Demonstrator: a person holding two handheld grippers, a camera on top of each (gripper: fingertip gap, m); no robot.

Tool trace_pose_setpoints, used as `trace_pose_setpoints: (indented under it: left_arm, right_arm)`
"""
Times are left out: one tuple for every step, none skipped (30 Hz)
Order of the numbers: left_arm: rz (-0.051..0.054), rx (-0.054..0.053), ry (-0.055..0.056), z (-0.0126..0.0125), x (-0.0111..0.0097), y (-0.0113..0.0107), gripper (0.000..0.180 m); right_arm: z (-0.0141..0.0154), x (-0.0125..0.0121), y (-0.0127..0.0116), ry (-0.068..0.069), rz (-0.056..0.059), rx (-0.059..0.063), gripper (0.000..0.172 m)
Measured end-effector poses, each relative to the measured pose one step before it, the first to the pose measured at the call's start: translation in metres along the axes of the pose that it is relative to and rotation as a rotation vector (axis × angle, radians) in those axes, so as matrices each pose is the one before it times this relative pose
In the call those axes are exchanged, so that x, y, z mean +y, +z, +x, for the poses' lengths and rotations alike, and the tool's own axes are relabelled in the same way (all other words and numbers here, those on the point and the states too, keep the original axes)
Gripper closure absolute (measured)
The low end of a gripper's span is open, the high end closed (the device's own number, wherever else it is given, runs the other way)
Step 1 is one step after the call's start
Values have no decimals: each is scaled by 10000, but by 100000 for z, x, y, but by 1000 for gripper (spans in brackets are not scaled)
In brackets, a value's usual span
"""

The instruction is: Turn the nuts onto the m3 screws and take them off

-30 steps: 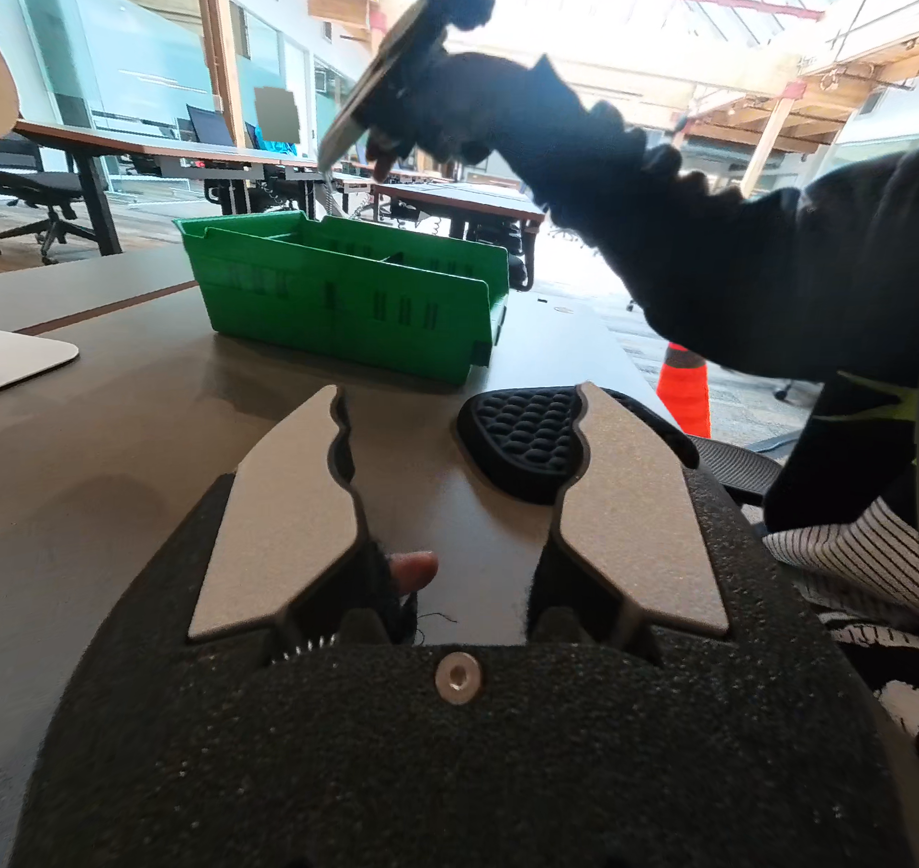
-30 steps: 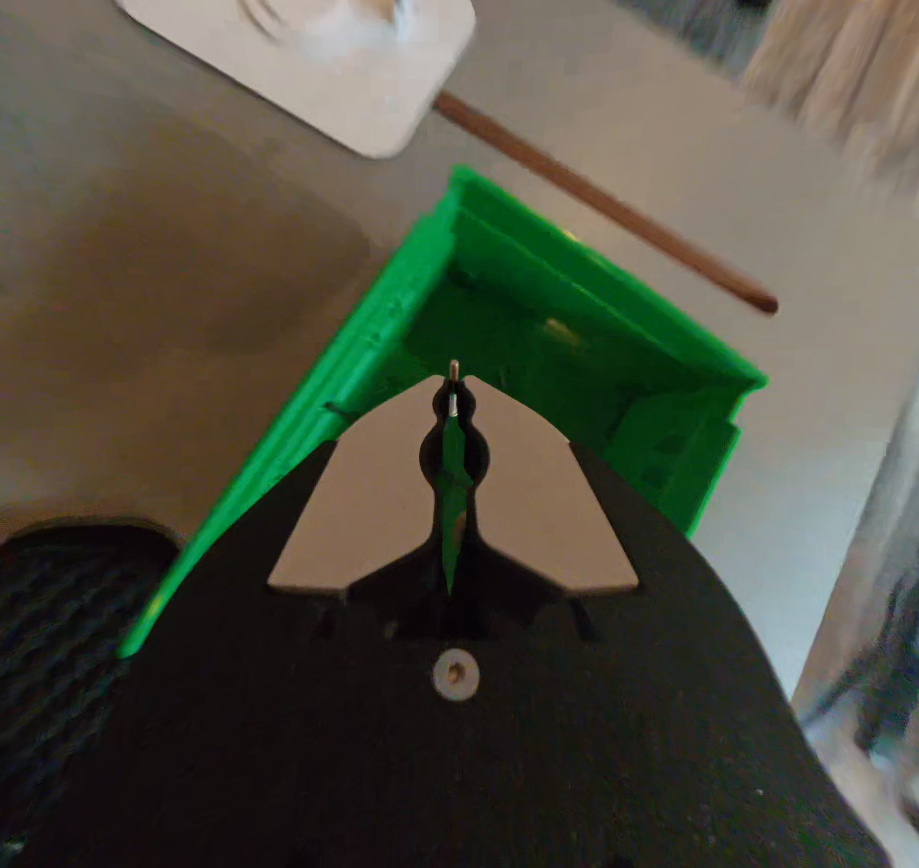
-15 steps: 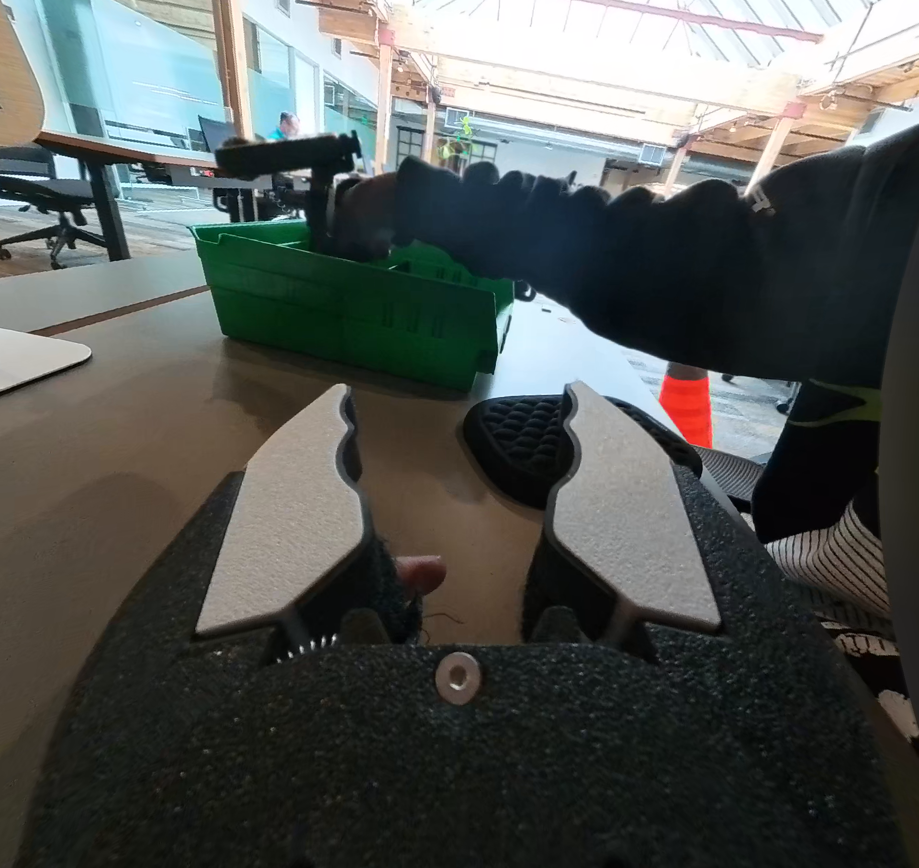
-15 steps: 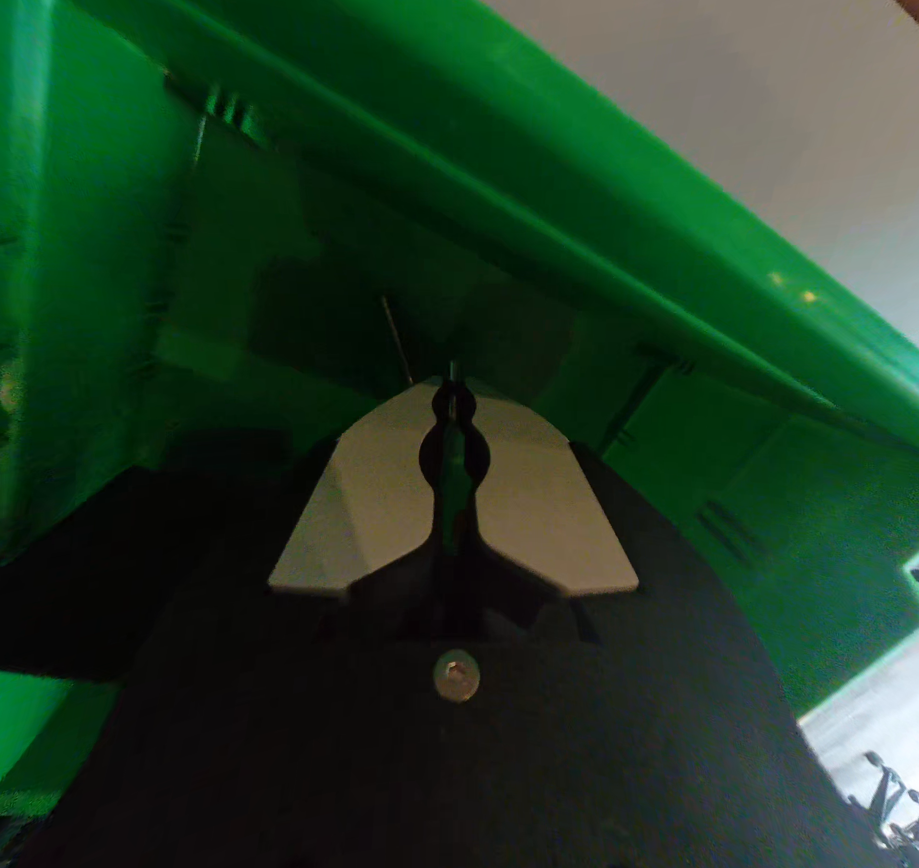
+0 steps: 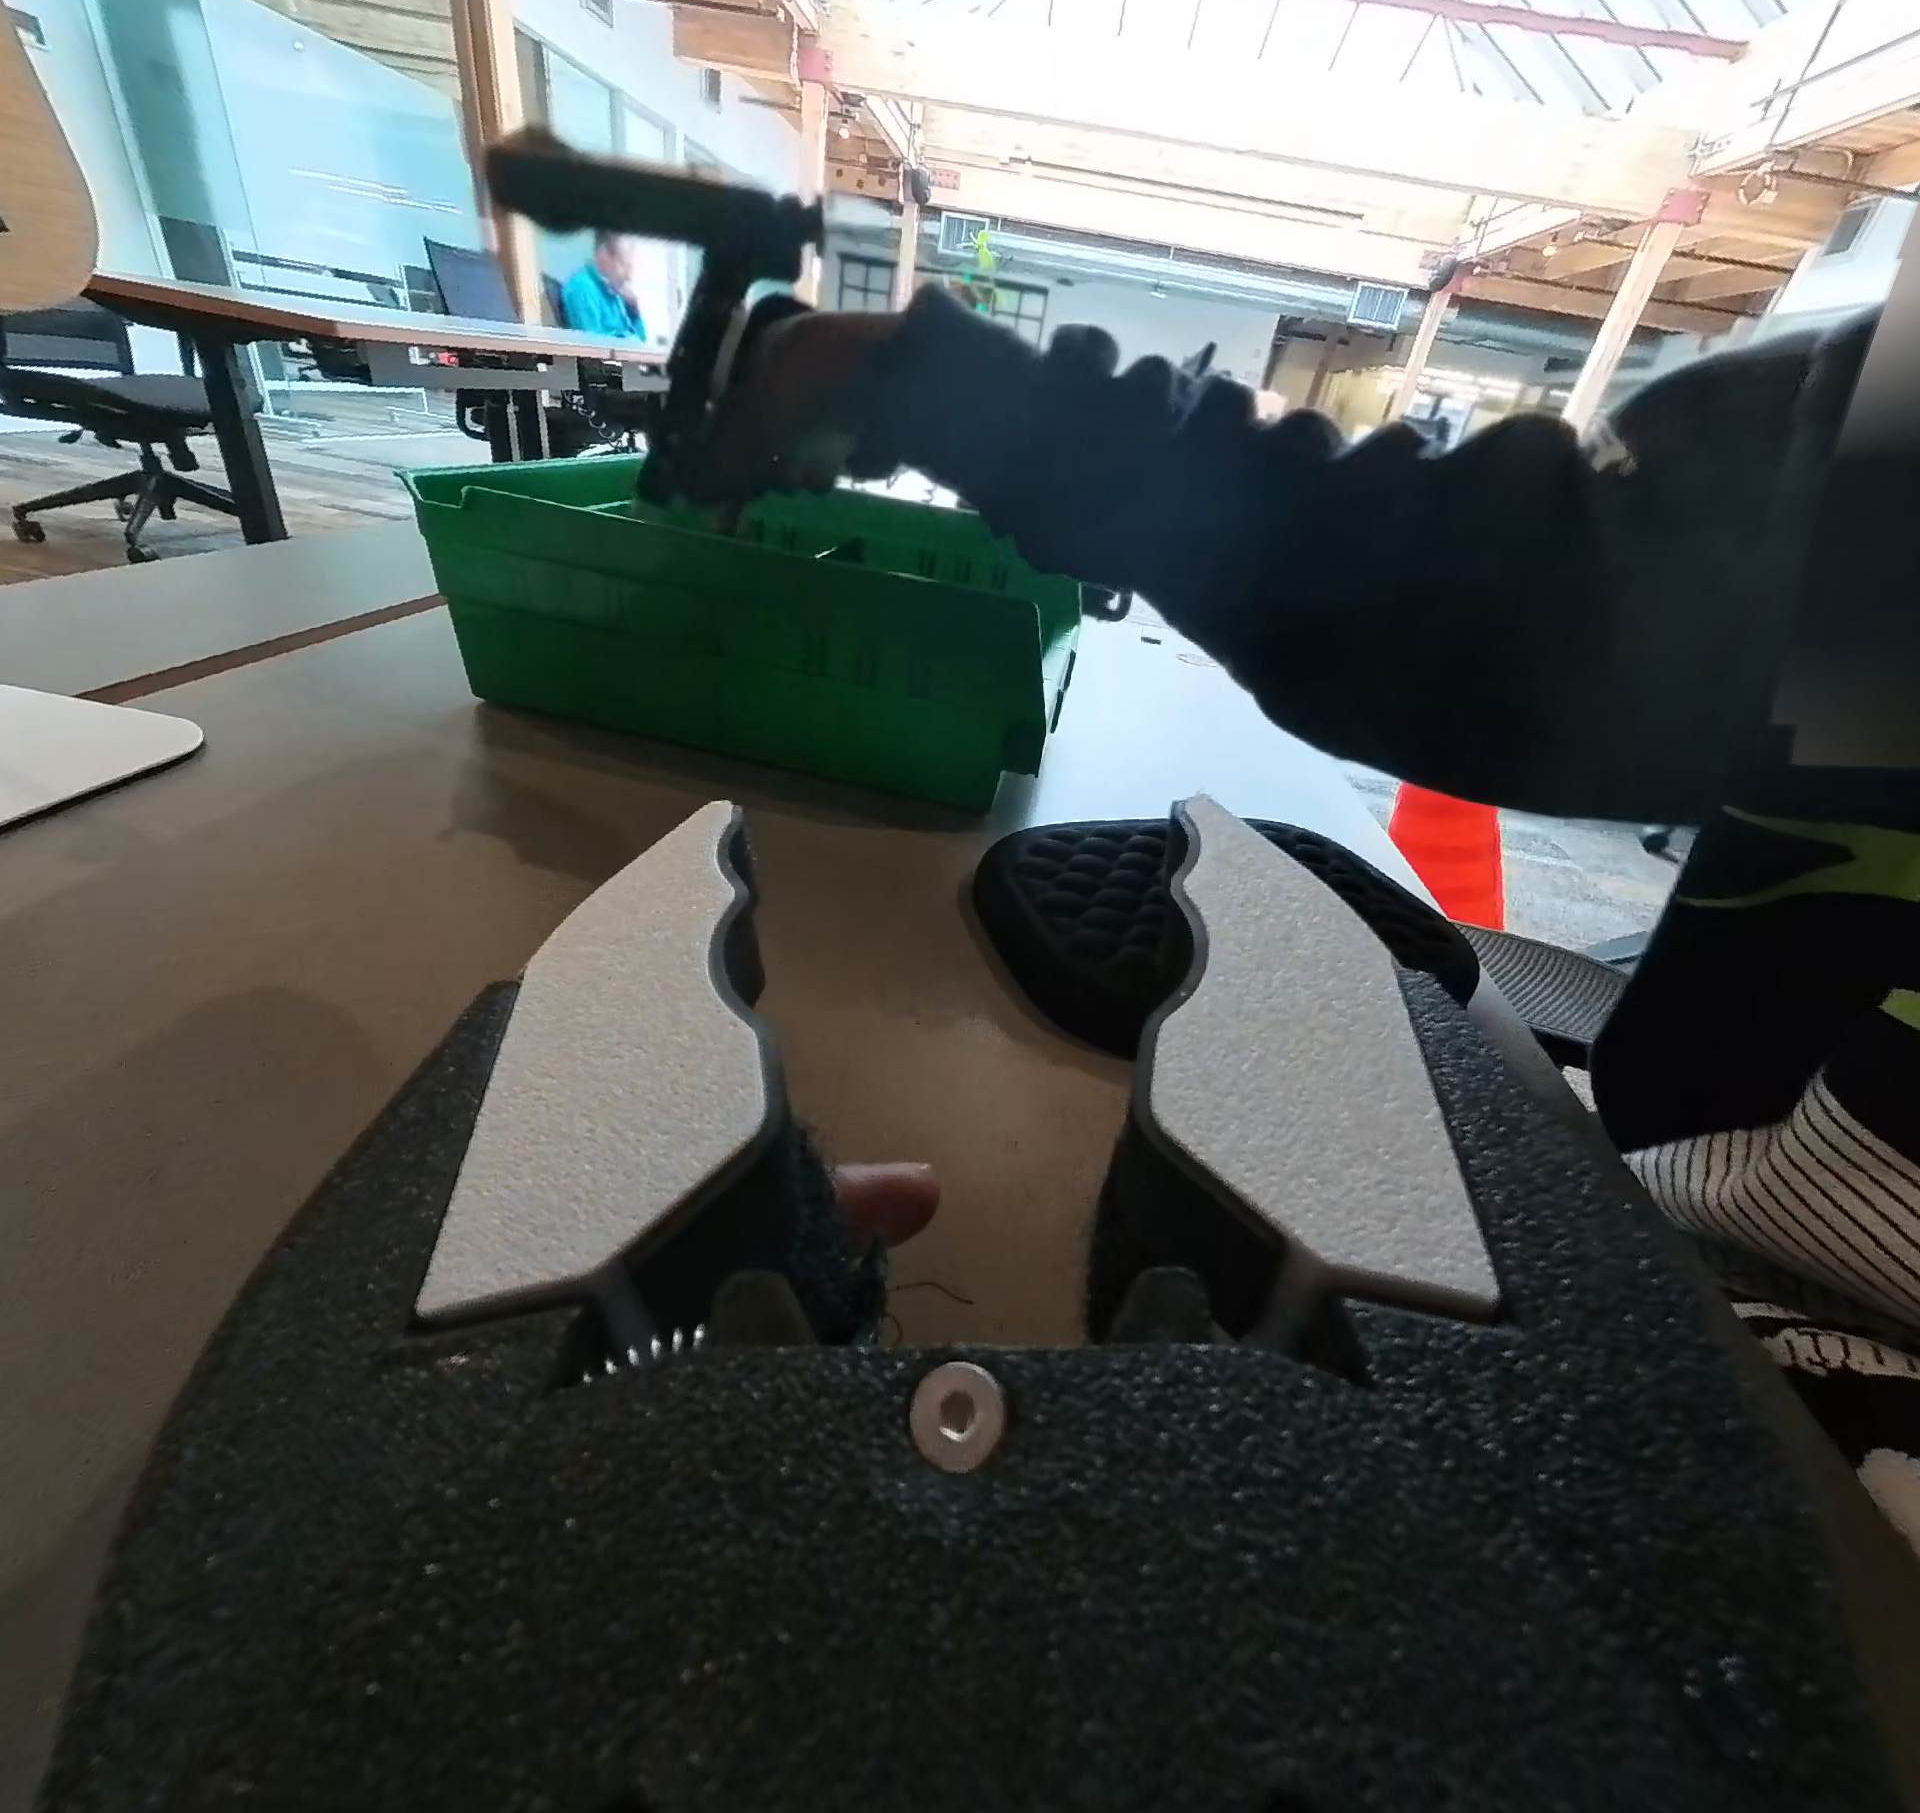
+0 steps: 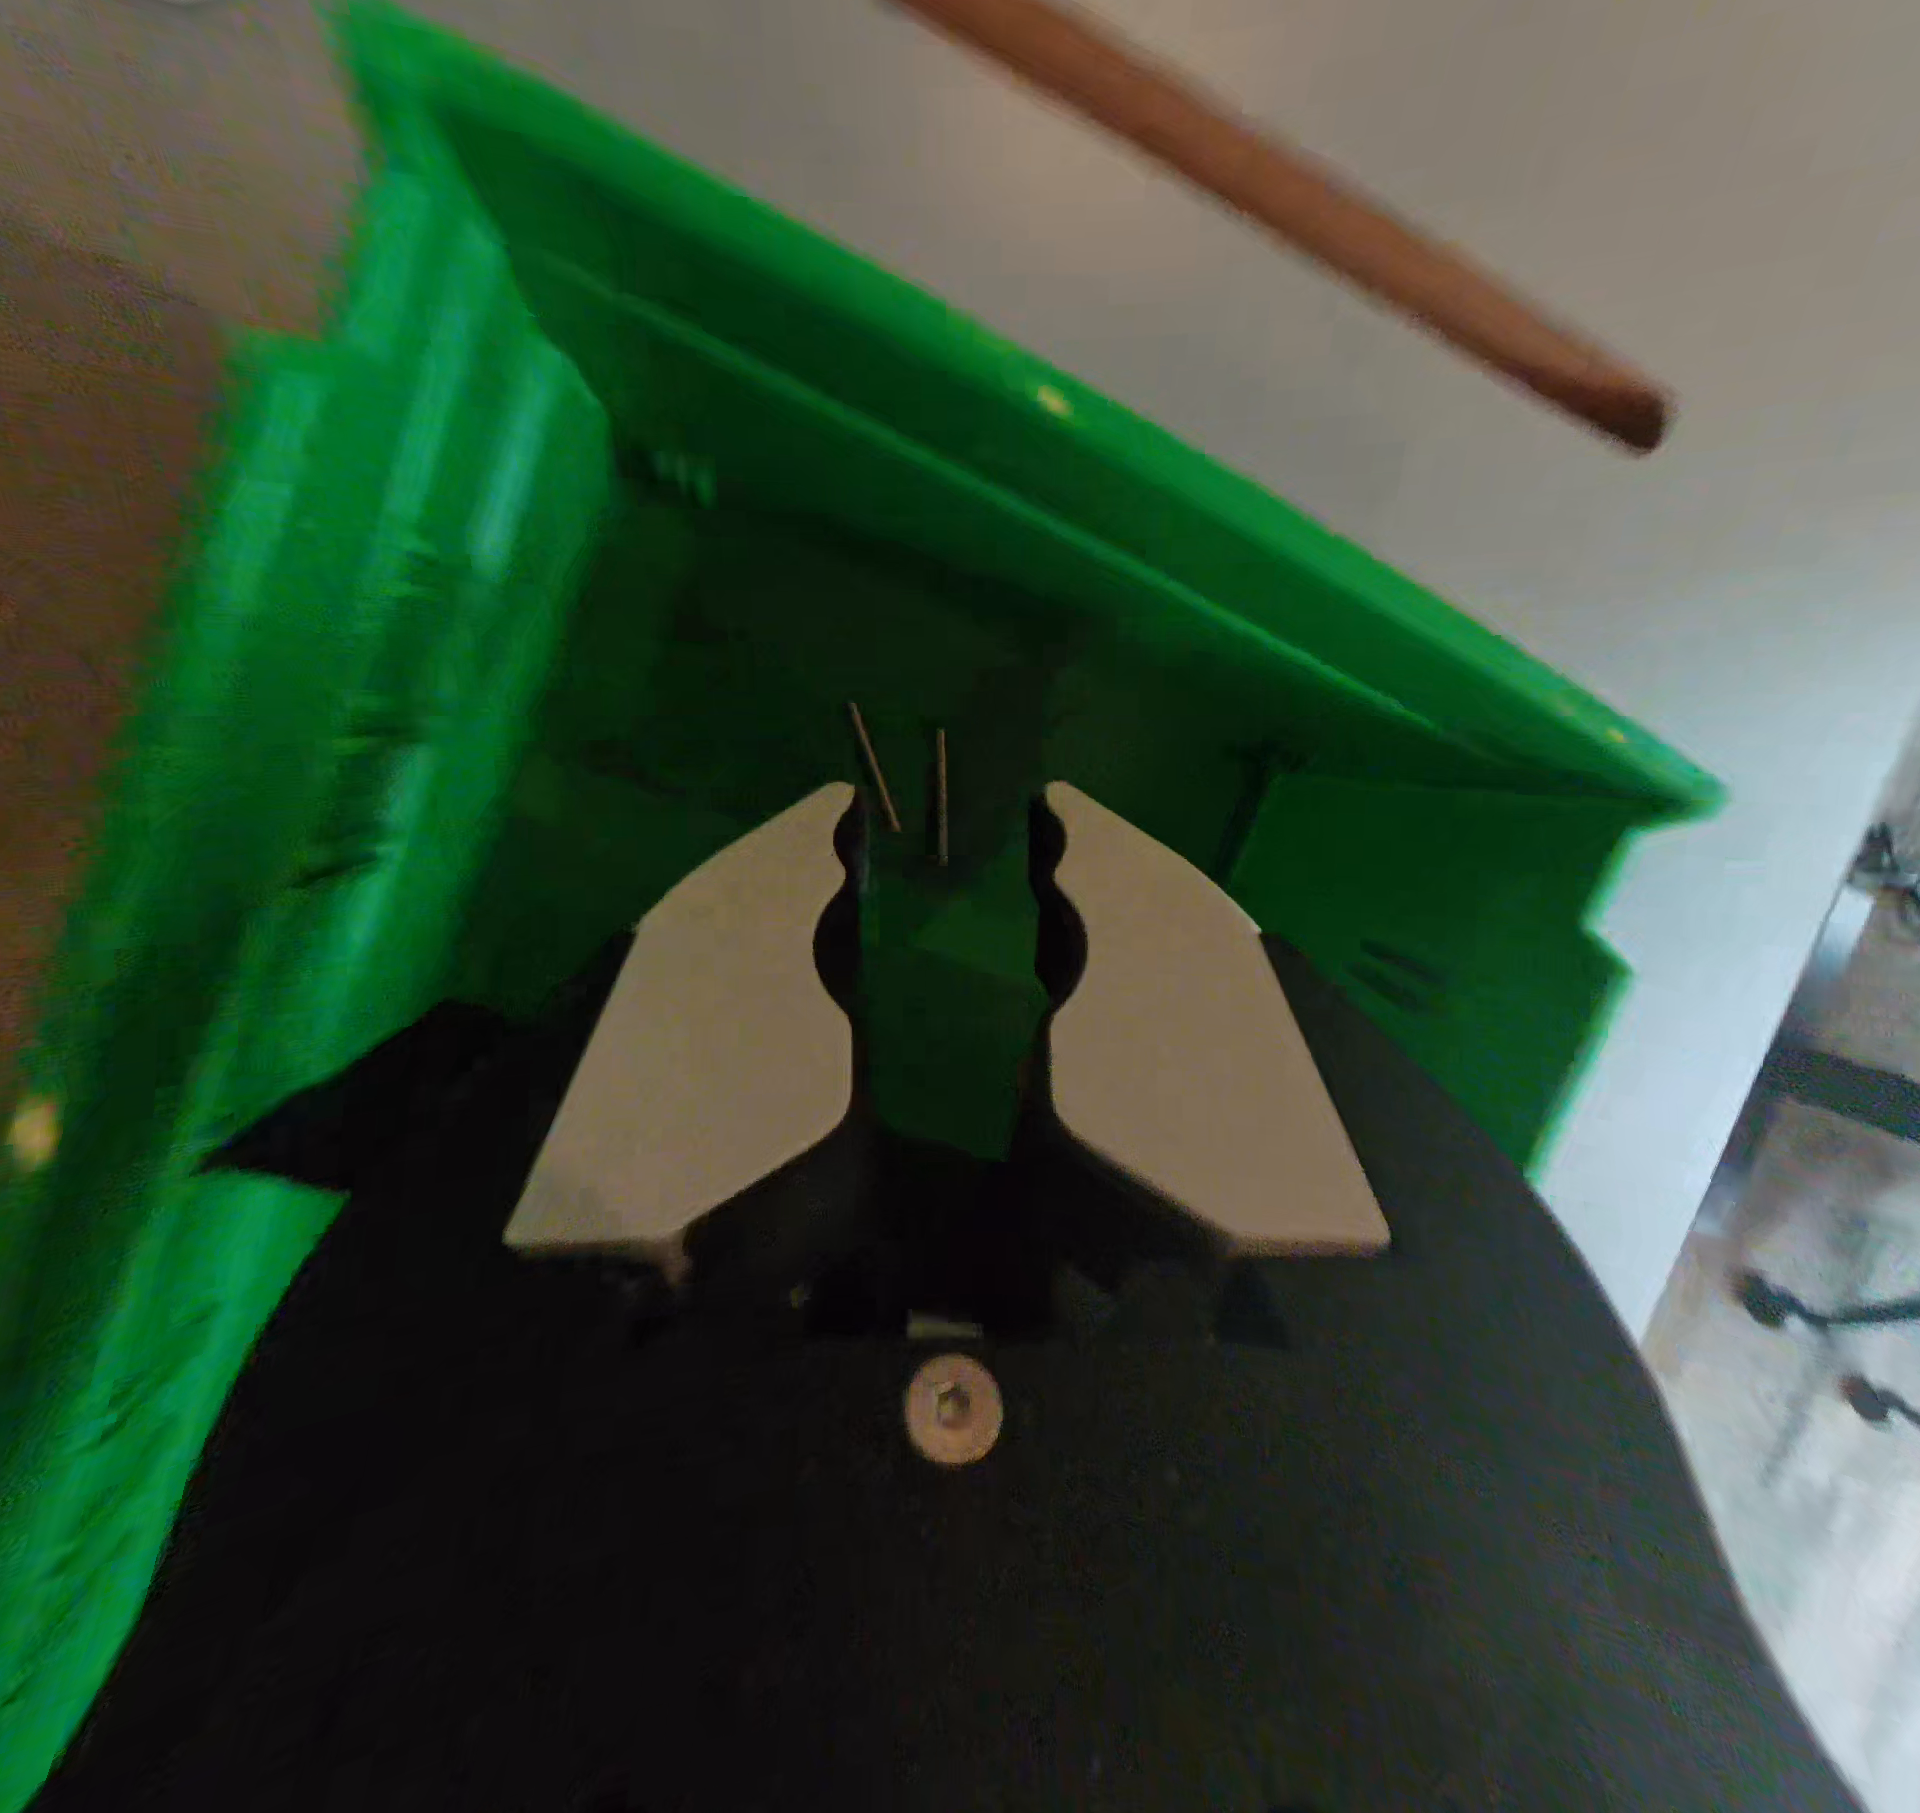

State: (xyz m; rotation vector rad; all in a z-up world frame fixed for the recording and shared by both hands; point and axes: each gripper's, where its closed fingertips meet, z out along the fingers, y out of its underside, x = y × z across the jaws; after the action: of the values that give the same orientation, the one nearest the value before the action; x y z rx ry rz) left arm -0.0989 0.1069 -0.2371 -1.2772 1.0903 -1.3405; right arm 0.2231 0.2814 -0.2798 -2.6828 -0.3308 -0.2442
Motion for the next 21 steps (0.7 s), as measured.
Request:
trace_pose_setpoints:
  left_arm:
    - [25, -43, 30, -49, -92, -39, 106]
    - [39, -41, 31, -36, -119, -39, 106]
    - [49, -29, 19, -22, -135, -41, 107]
    - [48, -28, 4, -32, -127, -42, 107]
    - [34, -40, -4, -55, -91, -42, 108]
    - [18, -51, 3, -63, -67, -34, 108]
    - [13, -52, 18, -74, -81, -57, 108]
    - [17, -65, 25, -93, -109, -72, 108]
    - [6, -94, 20, -157, -109, -98, 108]
    - [-15, -109, 11, -197, -128, -128, 109]
    - [-8, -113, -2, -233, -163, -149, 109]
    - [24, -130, -13, -280, -234, -181, 109]
    - [72, -155, -18, -327, -316, -233, 109]
    - [106, -153, -16, -336, -357, -256, 110]
    - [111, -139, -18, -336, -351, -278, 110]
    - [98, -148, -23, -381, -333, -279, 111]
    - [67, -171, -27, -414, -253, -270, 111]
    - [26, -179, -28, -453, -180, -243, 112]
    - [-5, -167, -29, -436, -137, -231, 113]
    - [-52, -178, -18, -450, -103, -228, 114]
    - [-104, -189, 6, -466, -100, -228, 115]
  right_arm:
    - [-476, -928, -1681, 111, 916, 55, 141]
    - [-827, -1135, -1831, 119, 1056, -76, 141]
    - [-1231, -1317, -1906, 111, 1160, -214, 140]
    - [-1689, -1410, -1864, 76, 1175, -363, 140]
    - [-2144, -1378, -1751, -5, 1122, -512, 140]
    - [-2373, -1269, -1577, -46, 1027, -534, 139]
    - [-2454, -1148, -1370, -31, 925, -491, 138]
    - [-2587, -1018, -1133, -47, 850, -535, 138]
    - [-2665, -829, -880, -36, 771, -586, 138]
    - [-2459, -719, -596, 64, 770, -494, 138]
    - [-2240, -452, -339, 69, 692, -442, 139]
    - [-1959, -182, -158, -12, 586, -405, 139]
    - [-1432, -43, 1, 9, 587, -194, 139]
    - [-967, 161, 120, -108, 528, -56, 139]
    - [-554, 433, 164, -129, 417, 71, 139]
    - [-287, 624, 211, -40, 330, 114, 140]
    - [-281, 677, 197, -23, 282, 1, 140]
    - [-121, 583, 161, 156, 353, 46, 141]
    - [-81, 498, 107, 214, 402, 18, 142]
    - [-70, 558, 51, 65, 242, -25, 143]
    - [121, 576, 14, 21, 44, 100, 144]
